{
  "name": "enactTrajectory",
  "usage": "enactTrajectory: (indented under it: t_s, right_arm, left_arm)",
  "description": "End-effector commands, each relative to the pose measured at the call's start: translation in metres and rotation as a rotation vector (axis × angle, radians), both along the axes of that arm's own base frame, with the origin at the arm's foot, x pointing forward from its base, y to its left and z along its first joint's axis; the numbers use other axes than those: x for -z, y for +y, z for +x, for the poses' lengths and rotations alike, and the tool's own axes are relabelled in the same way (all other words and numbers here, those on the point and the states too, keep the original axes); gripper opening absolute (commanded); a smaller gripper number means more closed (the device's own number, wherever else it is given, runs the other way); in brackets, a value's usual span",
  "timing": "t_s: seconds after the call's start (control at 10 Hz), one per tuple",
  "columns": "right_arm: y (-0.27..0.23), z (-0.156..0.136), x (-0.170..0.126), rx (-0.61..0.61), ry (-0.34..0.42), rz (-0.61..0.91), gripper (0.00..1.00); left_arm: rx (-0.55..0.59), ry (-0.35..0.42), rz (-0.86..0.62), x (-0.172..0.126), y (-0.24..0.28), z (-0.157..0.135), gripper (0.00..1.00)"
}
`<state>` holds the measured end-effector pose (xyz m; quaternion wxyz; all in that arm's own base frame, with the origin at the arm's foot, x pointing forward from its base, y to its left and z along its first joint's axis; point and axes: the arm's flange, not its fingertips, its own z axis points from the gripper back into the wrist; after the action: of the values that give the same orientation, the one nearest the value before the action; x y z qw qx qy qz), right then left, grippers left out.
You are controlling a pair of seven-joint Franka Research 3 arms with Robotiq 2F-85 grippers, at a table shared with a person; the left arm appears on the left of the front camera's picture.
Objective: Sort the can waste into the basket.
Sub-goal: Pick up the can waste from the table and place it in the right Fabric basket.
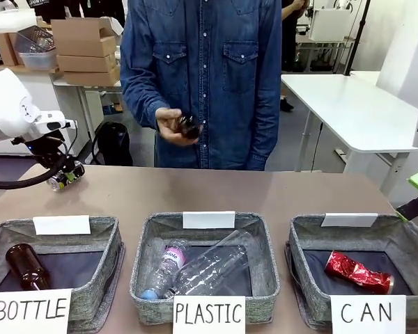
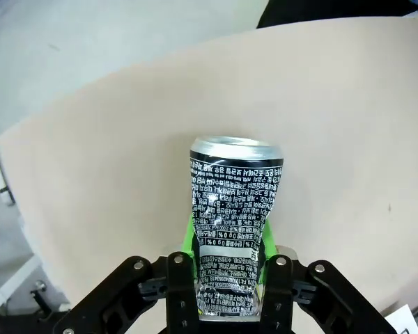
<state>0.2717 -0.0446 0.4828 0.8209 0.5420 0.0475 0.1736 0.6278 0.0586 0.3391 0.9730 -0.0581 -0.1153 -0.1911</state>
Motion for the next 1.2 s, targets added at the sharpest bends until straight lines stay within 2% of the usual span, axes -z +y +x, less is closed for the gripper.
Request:
enactTrajectory:
  t_s: [0.0,0.1,0.2,0.3,0.4,0.5,0.6,0.7,0.8,0.9,1.0,1.1]
  right_arm:
    - [-0.003,-0.001,0.000,-0.020,-0.022,-0.002,1.00]
    - [-0.003,-0.001,0.000,-0.020,-0.022,-0.002,1.00]
    - [-0.003,-0.001,0.000,-0.020,-0.022,-0.002,1.00]
    - [-0.003,-0.001,0.000,-0.020,-0.022,-0.002,1.00]
    - [-0.003,-0.001,0.000,-0.020,-0.022,-0.002,1.00]
    - [-0.003,-0.001,0.000,-0.020,-0.022,-0.002,1.00]
    - [-0.003,-0.001,0.000,-0.020,-0.022,-0.002,1.00]
    - [-0.003,-0.001,0.000,-0.020,-0.022,-0.002,1.00]
    - [-0.003,-0.001,0.000,-0.020,-0.022,-0.002,1.00]
    - [-0.003,-0.001,0.000,-0.020,-0.022,-0.002,1.00]
    - [-0.003,-0.001,0.000,-0.020,-0.022,-0.002,1.00]
    - [-0.003,-0.001,0.000,-0.020,-0.022,-0.002,1.00]
  left_arm:
    - [0.006,-0.033,-0.071,-0.051,0.011,-0.041,0.00]
    - [-0.143,-0.072,-0.039,-0.106,0.025,-0.082,0.00]
    - [-0.203,-0.101,-0.114,-0.152,0.037,-0.128,0.00]
    - [-0.196,-0.108,-0.251,-0.186,0.046,-0.176,0.00]
    - [-0.130,-0.080,-0.451,-0.210,0.047,-0.222,0.00]
    - [0.011,-0.106,-0.547,-0.222,0.039,-0.266,0.00]
    - [0.189,-0.191,-0.602,-0.224,0.022,-0.304,0.00]
    - [0.320,-0.232,-0.609,-0.221,0.005,-0.327,0.00]
    - [0.397,-0.262,-0.618,-0.220,-0.007,-0.341,0.00]
    - [0.182,-0.388,-0.519,-0.221,-0.004,-0.333,0.00]
    - [0.315,-0.222,-0.592,-0.234,-0.002,-0.340,0.00]
    - [0.313,-0.279,-0.565,-0.231,-0.007,-0.349,0.37]
